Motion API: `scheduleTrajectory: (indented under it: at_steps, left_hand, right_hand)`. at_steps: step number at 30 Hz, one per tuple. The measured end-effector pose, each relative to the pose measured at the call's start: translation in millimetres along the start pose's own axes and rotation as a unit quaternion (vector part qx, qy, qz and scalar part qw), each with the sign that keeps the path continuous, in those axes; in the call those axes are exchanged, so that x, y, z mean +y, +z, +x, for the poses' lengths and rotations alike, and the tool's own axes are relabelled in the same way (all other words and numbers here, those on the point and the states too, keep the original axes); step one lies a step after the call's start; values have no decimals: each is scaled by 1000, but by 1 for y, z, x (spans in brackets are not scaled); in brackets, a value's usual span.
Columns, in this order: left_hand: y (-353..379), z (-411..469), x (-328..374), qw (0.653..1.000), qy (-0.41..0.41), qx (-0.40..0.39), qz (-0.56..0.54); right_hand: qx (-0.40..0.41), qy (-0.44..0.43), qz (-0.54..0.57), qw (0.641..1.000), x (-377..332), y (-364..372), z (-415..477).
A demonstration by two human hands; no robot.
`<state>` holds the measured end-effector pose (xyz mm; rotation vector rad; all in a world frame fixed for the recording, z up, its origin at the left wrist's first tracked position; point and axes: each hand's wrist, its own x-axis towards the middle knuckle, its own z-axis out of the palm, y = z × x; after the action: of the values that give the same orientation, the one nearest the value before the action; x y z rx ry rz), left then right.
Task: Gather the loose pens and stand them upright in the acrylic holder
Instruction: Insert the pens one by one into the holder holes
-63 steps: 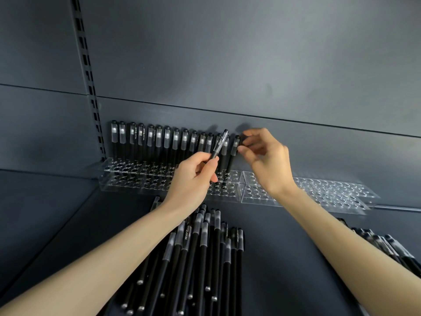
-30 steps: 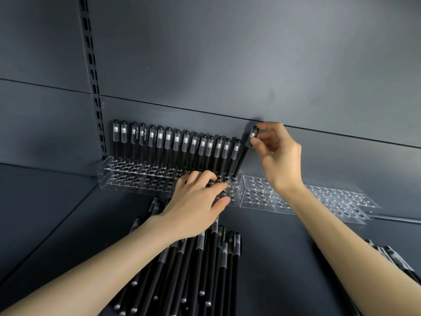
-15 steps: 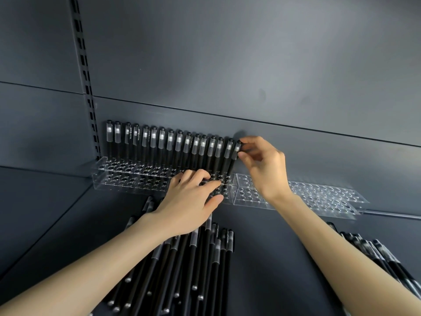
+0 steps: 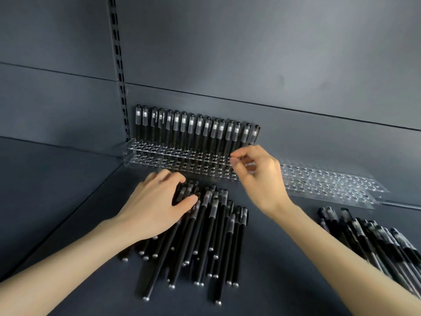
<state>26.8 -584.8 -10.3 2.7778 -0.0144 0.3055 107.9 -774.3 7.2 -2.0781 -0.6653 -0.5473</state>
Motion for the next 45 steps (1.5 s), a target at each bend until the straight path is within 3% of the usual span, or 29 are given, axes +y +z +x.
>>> scheduleTrajectory:
  at_steps: [5, 11, 18, 29, 31, 33, 38, 41, 45]
  left_hand:
    - [-9, -20, -27, 995, -60, -40, -71]
    - [-10, -15, -47, 991, -18, -73, -107]
    - [-10, 2, -70, 979, -13, -84, -186]
    - [-10, 3, -82, 934, -8, -33, -356]
    - [-18, 2, -79, 898, -10, -26, -440]
    - [-26, 1, -75, 864, -2, -31, -503]
    - [-33, 1, -73, 841, 22, -15, -540]
    - [-37, 2, -76, 831, 25, -10, -555]
    - [-44, 14, -89, 818, -22, 36, -574]
  right_hand:
    - [-106, 5, -45, 993, -19, 25, -11]
    - [-230, 42, -137, 963, -37, 56, -18]
    - [-236, 93, -212, 944, -42, 80, -27]
    - [-180, 80, -202, 959, -39, 79, -30]
    - [-146, 95, -135, 976, -48, 76, -25]
    - [-116, 131, 28, 984, -61, 74, -18]
    - [-18, 158, 265, 951, -82, 79, 10]
    - [1, 172, 319, 932, -88, 88, 25]
    - [43, 135, 327, 934, -98, 93, 47]
